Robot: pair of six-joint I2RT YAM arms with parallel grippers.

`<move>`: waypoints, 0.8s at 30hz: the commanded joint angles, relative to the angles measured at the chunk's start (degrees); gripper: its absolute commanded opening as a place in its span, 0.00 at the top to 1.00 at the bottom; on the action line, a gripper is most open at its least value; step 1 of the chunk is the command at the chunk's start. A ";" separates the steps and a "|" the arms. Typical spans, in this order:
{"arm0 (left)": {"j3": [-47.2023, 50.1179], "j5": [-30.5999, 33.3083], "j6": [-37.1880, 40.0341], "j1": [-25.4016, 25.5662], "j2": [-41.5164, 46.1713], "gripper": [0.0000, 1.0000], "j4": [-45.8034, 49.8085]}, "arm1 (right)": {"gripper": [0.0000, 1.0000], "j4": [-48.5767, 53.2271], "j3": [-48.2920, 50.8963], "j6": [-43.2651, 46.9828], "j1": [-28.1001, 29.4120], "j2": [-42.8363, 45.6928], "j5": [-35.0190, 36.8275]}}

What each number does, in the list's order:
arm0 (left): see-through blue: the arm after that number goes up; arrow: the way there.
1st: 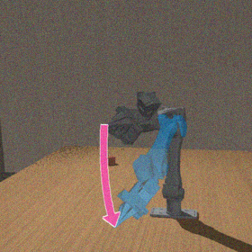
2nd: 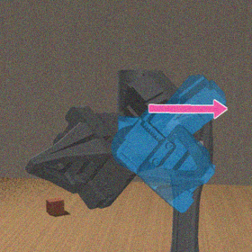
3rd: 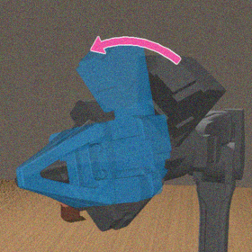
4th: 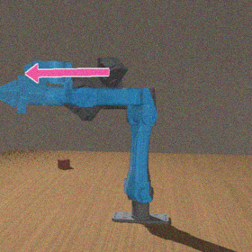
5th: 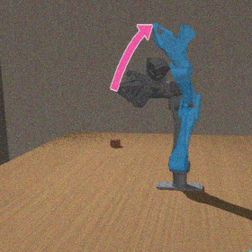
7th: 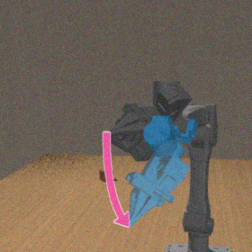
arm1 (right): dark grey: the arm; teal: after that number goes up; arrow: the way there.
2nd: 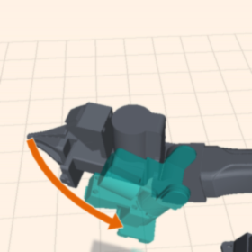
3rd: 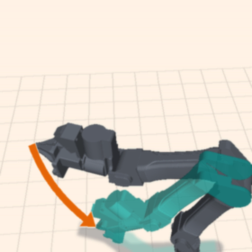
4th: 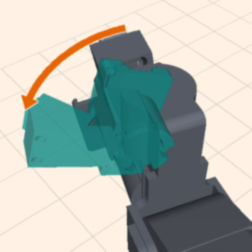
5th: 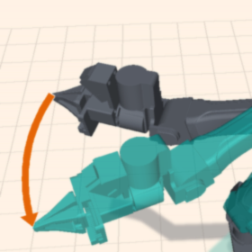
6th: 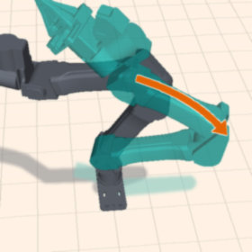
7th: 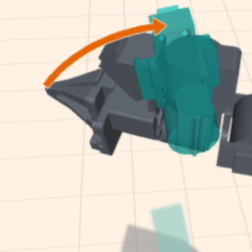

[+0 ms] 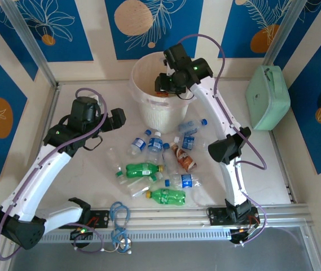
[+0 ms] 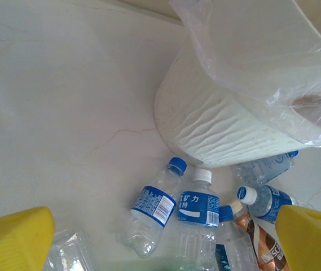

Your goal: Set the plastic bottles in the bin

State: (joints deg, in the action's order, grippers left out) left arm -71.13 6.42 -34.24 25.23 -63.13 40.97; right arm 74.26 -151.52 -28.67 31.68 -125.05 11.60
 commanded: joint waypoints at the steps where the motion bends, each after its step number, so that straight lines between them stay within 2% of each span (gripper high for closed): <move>1: 0.99 -0.97 -0.24 -0.80 -0.21 0.00 0.06 | 0.67 2.94 0.00 0.28 0.81 -0.03 -1.32; 8: 1.60 -1.10 -0.35 -0.89 -0.80 0.00 -0.25 | 0.68 3.17 1.41 -1.06 1.27 1.07 -3.15; 14: 3.34 0.31 -1.82 -0.98 -0.77 0.00 2.34 | 0.67 3.29 0.87 -1.98 0.47 0.80 -1.22; 17: 6.03 2.45 -4.00 -0.98 0.38 0.00 6.11 | 0.57 3.63 0.10 -2.56 -0.77 0.26 -1.29; 21: 11.14 3.87 -7.11 -1.33 2.60 0.00 10.16 | 0.31 3.35 -0.25 -2.13 -1.18 0.07 -1.11; 24: 14.46 3.74 -9.09 -1.37 3.44 0.00 11.87 | 0.21 3.55 -1.71 -2.12 -1.32 0.16 -0.53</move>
State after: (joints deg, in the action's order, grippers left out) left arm -58.50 8.69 -40.16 24.64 -61.19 48.36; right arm 74.52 -150.93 -30.24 30.68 -125.05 11.16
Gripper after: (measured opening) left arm 0.999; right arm 0.773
